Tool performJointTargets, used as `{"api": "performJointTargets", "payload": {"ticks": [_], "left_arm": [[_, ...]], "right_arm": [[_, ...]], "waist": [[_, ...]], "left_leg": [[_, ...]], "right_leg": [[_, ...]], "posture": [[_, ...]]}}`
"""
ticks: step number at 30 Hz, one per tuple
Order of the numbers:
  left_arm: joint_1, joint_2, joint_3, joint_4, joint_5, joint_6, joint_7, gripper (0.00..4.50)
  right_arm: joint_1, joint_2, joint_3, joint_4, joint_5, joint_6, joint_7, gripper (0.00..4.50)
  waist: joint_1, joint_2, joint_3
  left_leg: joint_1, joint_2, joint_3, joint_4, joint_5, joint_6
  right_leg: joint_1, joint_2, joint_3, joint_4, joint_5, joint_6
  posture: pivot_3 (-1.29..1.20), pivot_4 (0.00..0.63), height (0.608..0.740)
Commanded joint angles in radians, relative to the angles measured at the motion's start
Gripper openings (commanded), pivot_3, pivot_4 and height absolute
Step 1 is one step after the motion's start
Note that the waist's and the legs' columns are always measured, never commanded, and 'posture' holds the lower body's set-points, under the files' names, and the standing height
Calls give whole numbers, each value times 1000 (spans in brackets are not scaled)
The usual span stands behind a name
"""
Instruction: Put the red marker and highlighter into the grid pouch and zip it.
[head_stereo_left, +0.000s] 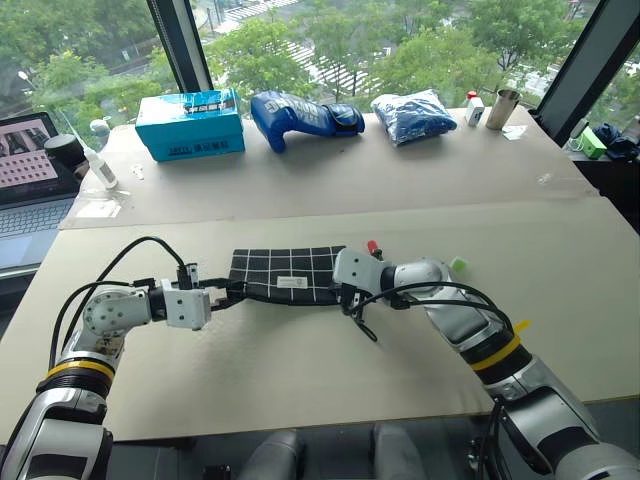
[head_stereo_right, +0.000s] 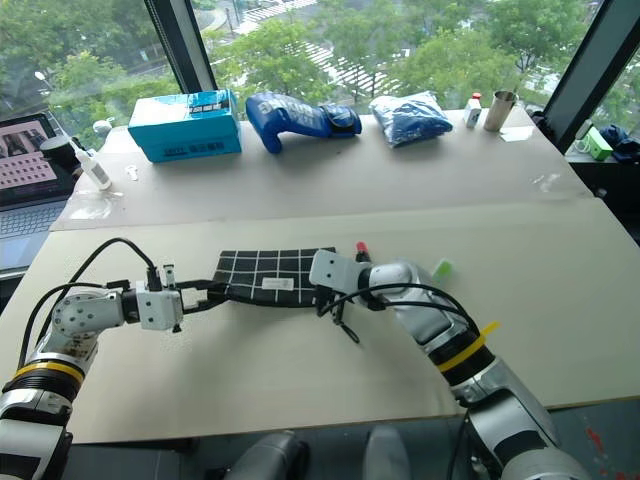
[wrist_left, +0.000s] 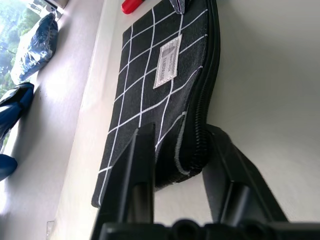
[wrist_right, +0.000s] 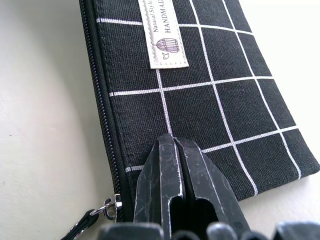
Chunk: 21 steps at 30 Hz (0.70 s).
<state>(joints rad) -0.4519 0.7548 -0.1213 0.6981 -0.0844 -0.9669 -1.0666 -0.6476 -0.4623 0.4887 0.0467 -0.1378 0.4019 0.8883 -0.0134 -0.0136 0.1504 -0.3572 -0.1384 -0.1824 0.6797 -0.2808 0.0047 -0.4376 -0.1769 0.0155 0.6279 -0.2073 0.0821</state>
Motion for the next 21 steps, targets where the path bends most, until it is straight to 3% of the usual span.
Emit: {"api": "performJointTargets", "payload": {"ticks": [1, 7, 11, 15, 21], "left_arm": [[15, 15, 12, -28, -36, 11, -15, 38], [11, 11, 44, -29, -51, 61, 12, 38], [31, -11, 68, -105, -125, 175, 14, 38], [82, -36, 99, -227, -201, 345, 34, 0], [134, -68, 161, -350, -247, 505, 94, 0]], "right_arm": [[17, -16, -4, 26, -28, 29, -2, 0], [21, -22, -19, 22, -19, 14, -6, 0], [14, 18, -112, 12, 45, 20, -52, 0], [-55, 84, -383, 13, 205, 157, -160, 1100], [-91, 7, -581, -35, 353, 385, -164, 3090]], "waist": [[0, 0, 0], [-1, 0, 0], [-2, 0, 0], [-8, 0, 0], [-7, 0, 0]], "left_leg": [[0, 0, 0, 0, 0, 0], [0, 0, 0, 0, 0, 0], [-1, 0, 0, 0, 0, 0], [-2, 0, 0, 0, 0, 0], [-5, 1, 0, -1, 0, 0]], "right_leg": [[0, 0, 0, 0, 0, 0], [0, 0, 0, 0, 0, 0], [-1, 0, 0, 0, 0, 0], [-3, 0, 0, 0, 0, 0], [-5, 0, 0, 0, 0, 0]], "posture": [[0, 150, 740], [0, 150, 740], [0, 150, 740], [0, 150, 740], [0, 150, 740]]}}
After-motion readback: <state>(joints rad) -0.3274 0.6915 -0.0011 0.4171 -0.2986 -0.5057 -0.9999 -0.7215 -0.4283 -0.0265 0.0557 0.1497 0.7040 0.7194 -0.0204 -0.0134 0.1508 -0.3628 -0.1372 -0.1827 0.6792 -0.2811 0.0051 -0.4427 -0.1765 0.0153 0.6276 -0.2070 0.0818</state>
